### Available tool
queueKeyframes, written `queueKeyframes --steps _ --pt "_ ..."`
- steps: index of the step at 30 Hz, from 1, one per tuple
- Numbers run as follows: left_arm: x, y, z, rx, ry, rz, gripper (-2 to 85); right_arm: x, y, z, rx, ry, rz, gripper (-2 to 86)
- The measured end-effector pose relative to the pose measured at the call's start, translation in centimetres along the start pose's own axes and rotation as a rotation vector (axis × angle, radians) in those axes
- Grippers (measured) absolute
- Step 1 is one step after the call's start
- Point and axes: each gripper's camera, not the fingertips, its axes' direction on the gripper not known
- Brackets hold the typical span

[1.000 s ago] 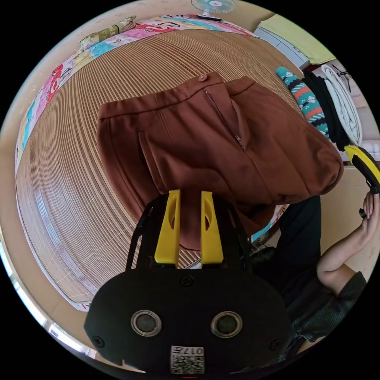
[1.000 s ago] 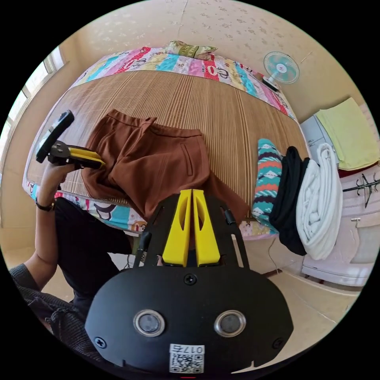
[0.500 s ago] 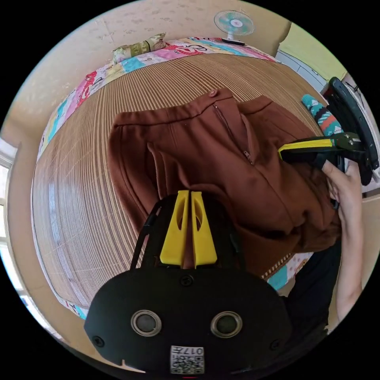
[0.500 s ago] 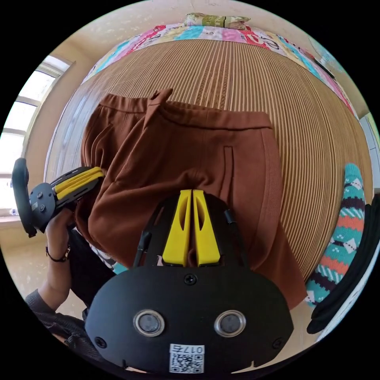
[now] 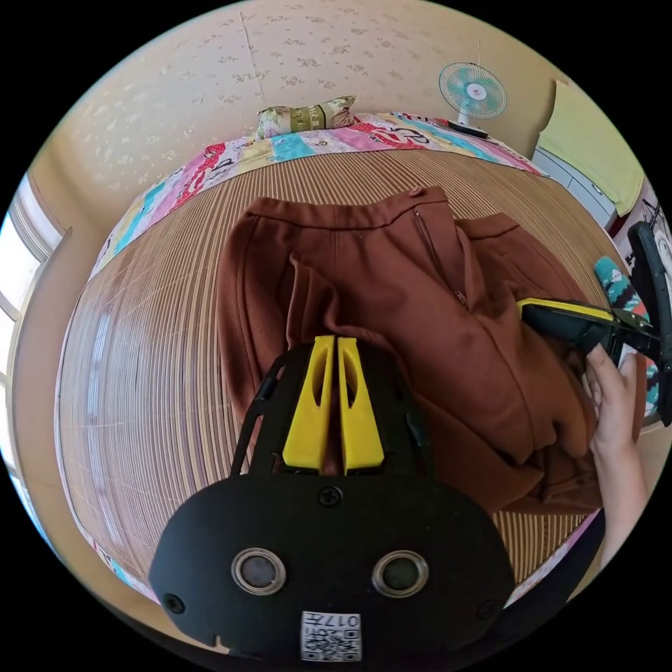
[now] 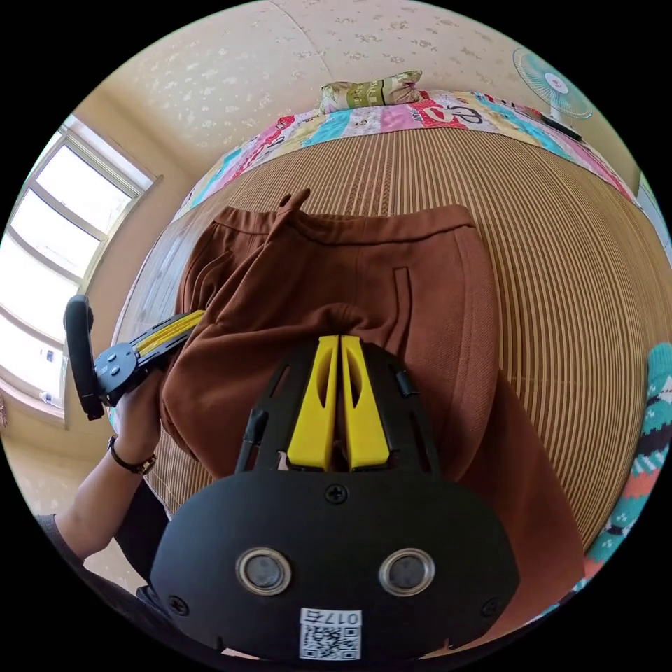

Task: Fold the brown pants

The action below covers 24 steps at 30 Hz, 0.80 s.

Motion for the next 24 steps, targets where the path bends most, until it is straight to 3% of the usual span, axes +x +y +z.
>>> queueKeyframes --steps 5,9,16,20,24 --pt "1.5 -2.0 1.2 0.011 -0.124 0.047 -1.0 0.5 -0.4 0.0 0.056 0.04 -0.012 0.6" --pt "1.0 -2.5 1.5 0.016 -0.119 0.022 -1.0 0.9 0.4 -0.9 0.09 0.042 -0.001 0.5" --pt "0.5 -1.5 0.6 0.025 -0.145 0.029 -1.0 -2.9 12.8 -10.9 0.361 -0.033 -0.166 1.3" --pt "-0.4 -1.1 -0.1 0.028 -0.142 0.027 -1.0 -2.9 20.4 -13.4 0.324 0.113 -0.166 2.5" --pt "-1.8 -1.0 -0.8 0.023 -0.125 0.023 -1.0 0.3 25.5 -12.6 0.161 0.156 -0.105 11.1"
